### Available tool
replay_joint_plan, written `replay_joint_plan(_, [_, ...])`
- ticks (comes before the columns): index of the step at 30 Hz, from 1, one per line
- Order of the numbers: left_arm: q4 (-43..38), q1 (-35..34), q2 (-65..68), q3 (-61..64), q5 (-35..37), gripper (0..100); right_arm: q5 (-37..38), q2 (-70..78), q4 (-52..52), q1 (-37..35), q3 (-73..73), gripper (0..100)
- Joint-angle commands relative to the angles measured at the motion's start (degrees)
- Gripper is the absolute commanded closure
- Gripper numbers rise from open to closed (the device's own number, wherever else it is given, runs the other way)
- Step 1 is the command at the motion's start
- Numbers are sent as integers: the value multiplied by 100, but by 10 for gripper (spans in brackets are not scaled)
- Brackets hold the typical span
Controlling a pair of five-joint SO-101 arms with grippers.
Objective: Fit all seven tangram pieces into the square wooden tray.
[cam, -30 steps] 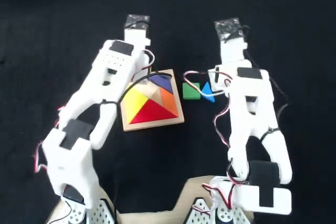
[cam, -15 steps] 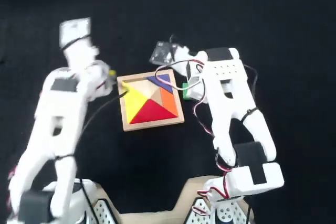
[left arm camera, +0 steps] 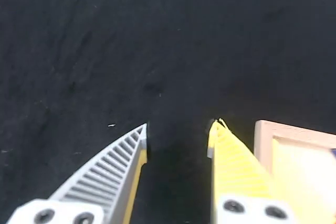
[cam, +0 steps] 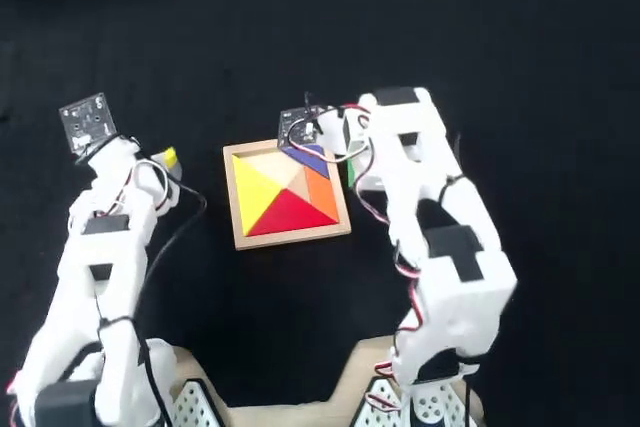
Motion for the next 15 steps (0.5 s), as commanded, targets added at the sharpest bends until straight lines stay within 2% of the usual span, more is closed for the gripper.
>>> replay_joint_plan(1, [-70,-75,466,-593,70,805,237,268,484,-158,-690,772])
replay_joint_plan(9, [615,-66,1248,-1429,88,805,273,1200,791,-62,-1534,776])
replay_joint_plan(15, [633,-66,1292,-1473,88,805,246,1578,914,149,-2070,776])
